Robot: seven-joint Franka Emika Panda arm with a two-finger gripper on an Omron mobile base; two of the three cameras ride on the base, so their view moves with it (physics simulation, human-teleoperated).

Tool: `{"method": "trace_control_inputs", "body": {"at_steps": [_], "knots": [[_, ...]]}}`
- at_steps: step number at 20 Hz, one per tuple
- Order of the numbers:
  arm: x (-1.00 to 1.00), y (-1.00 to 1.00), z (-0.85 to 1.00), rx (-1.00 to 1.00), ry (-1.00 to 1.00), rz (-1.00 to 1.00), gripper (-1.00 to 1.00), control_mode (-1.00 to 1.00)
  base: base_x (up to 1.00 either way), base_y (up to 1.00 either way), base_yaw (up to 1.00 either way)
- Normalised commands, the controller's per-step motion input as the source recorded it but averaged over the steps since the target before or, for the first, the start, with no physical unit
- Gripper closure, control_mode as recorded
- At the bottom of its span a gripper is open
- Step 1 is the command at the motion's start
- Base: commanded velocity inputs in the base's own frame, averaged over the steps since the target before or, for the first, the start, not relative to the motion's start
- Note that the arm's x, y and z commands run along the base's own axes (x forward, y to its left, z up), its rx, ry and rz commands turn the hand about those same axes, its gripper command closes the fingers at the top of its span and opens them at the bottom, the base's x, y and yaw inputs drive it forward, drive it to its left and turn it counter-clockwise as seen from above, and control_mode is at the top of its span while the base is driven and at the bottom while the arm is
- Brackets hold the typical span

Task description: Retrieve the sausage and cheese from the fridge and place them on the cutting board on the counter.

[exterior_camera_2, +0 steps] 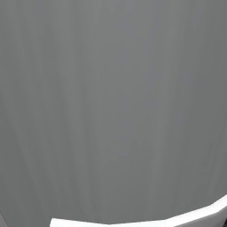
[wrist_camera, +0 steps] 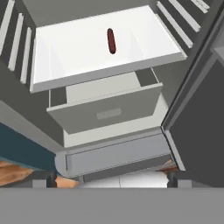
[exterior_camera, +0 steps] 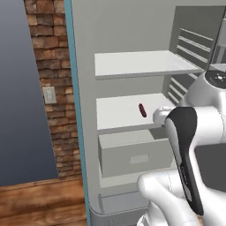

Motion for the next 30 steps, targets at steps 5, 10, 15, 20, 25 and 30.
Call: {"method": "trace_control_inputs", "body": {"at_steps": [5, 10, 15, 20, 25, 30], "knots": [[0.59, -0.01, -0.25, 0.00, 0.13, 0.03, -1.00, -1.00, 0.00, 0.00, 0.00], [0.53, -0.12, -0.33, -0.03, 0.01, 0.01, -1.00, -1.00, 0.00, 0.00, 0.00], [0.28, -0.22, -0.44, -0.13, -0.09, 0.00, -1.00, -1.00, 0.00, 0.00, 0.00], [0.41, -0.17, -0.07, -0.07, -0.08, 0.00, -1.00, -1.00, 0.00, 0.00, 0.00], [0.69, -0.22, 0.00, 0.00, 0.00, 0.02, -1.00, -1.00, 0.00, 0.00, 0.00], [0.66, -0.10, -0.12, 0.00, 0.05, 0.02, -1.00, -1.00, 0.00, 0.00, 0.00]]}}
